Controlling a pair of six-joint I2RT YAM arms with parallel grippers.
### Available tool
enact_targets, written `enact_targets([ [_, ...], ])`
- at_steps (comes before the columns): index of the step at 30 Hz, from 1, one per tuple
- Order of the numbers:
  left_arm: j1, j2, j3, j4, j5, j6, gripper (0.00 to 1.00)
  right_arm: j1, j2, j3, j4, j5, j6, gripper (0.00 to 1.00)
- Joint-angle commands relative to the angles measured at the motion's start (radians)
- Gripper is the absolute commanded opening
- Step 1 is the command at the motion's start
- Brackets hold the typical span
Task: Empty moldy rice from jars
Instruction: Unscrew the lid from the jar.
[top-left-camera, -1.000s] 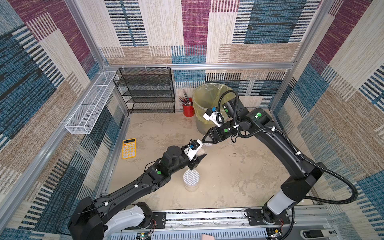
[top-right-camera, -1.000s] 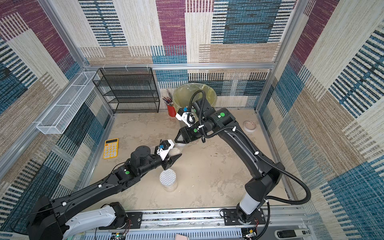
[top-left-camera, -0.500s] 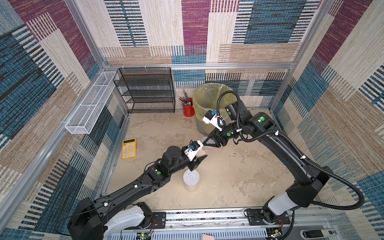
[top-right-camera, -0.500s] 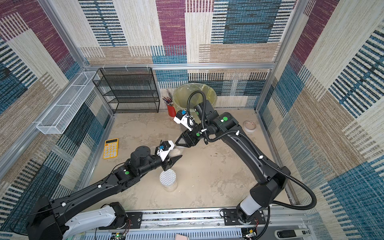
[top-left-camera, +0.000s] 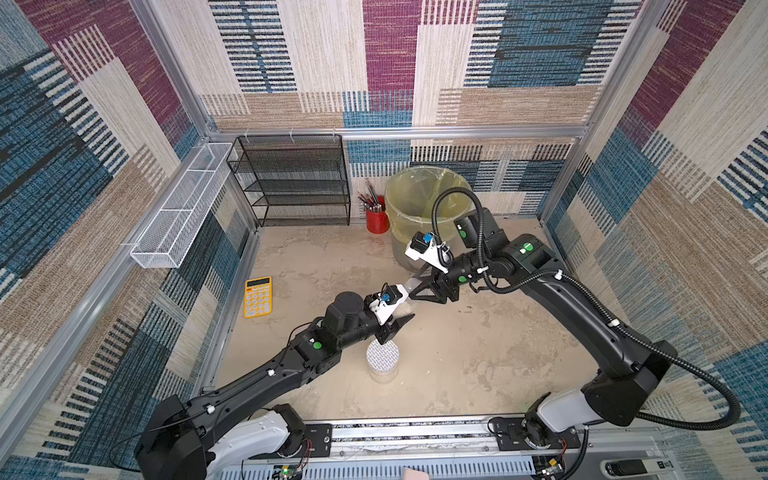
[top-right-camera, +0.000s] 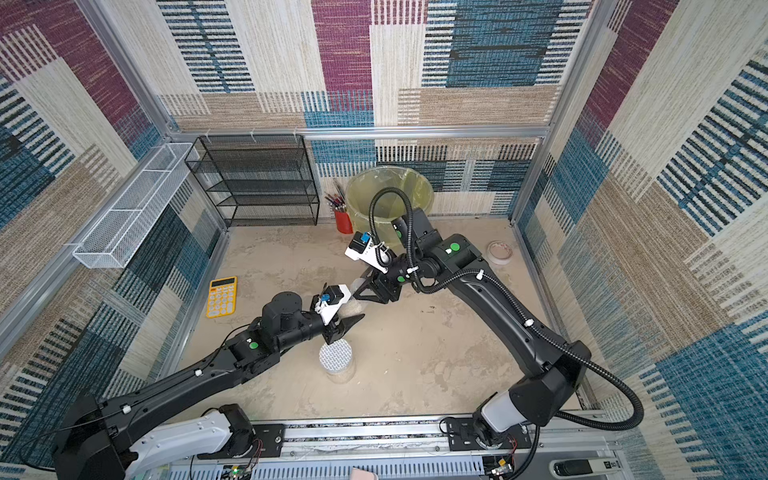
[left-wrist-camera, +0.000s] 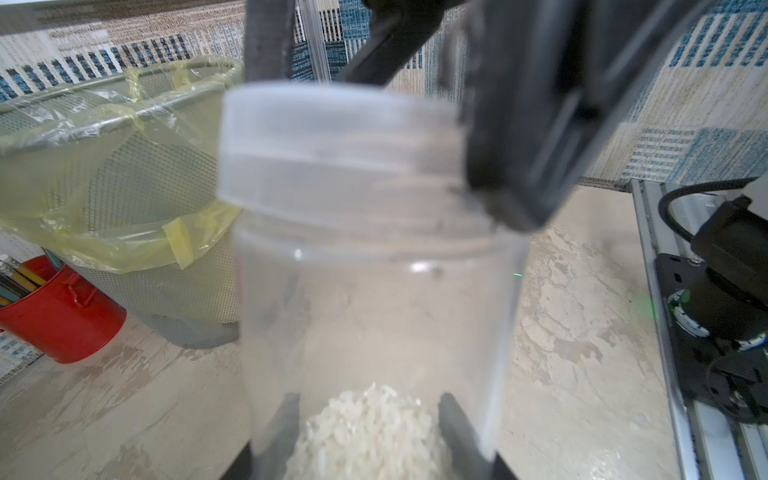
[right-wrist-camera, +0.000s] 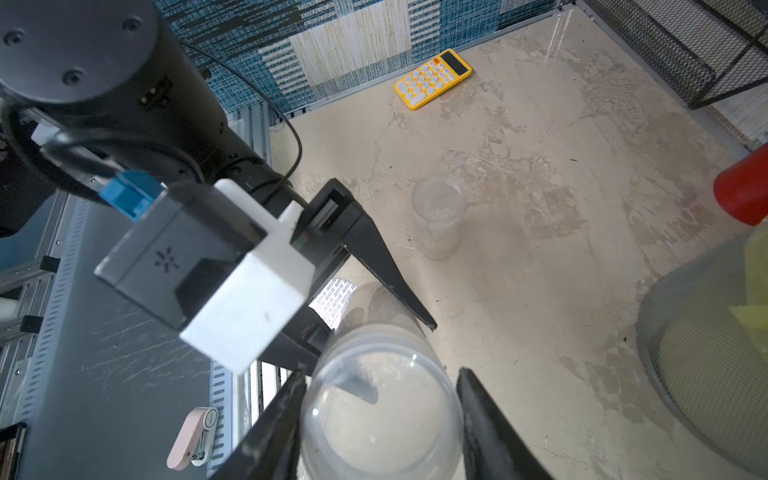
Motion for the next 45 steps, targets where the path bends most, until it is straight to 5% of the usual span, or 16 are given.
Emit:
enact_targets([
  [1, -0.001, 0.001, 0.01, -0.036, 0.039, -0.014, 0.0, -0.002, -0.005, 0.0, 0.042, 0.05, -0.173, 0.31],
  [9, -0.001, -0.011, 0.013, -0.059, 0.046, -0.013, 0.0, -0.002, 0.009, 0.012, -0.066, -0.01, -0.386, 0.31],
  [24, 0.0, -0.022, 0.015, -0.096, 0.031, -0.001, 0.0, -0.006, 0.083, 0.144, -0.2, -0.02, -0.509, 0.32],
  [45, -0.001, -0.003, 0.037, -0.068, 0.023, -0.018, 0.0, -0.011, 0.049, 0.037, -0.09, -0.032, -0.4, 0.46],
])
